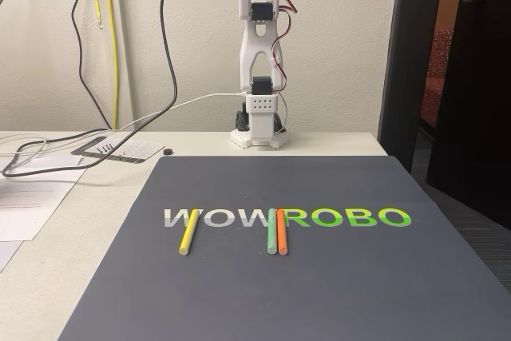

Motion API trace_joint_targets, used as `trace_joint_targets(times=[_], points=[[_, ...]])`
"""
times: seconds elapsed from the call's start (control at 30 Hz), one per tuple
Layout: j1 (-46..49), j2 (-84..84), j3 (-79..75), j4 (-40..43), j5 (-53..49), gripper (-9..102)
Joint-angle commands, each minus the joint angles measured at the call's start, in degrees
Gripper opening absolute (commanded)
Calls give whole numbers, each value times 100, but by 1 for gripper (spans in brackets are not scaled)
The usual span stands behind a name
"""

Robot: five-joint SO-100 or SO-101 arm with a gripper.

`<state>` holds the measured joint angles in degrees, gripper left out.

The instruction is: Pick up the blue marker.

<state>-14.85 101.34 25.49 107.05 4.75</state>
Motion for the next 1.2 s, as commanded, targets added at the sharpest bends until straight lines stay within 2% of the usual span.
trace_joint_targets(times=[0.0,0.1,0.37,0.57,0.9,1.17], points=[[0,879,817,905,44,0],[88,1749,2013,571,35,0],[193,4667,6284,-1046,18,0],[290,6196,8587,-1960,-18,0],[404,7857,11162,-3270,-35,0],[466,8745,12533,-4078,18,0]])
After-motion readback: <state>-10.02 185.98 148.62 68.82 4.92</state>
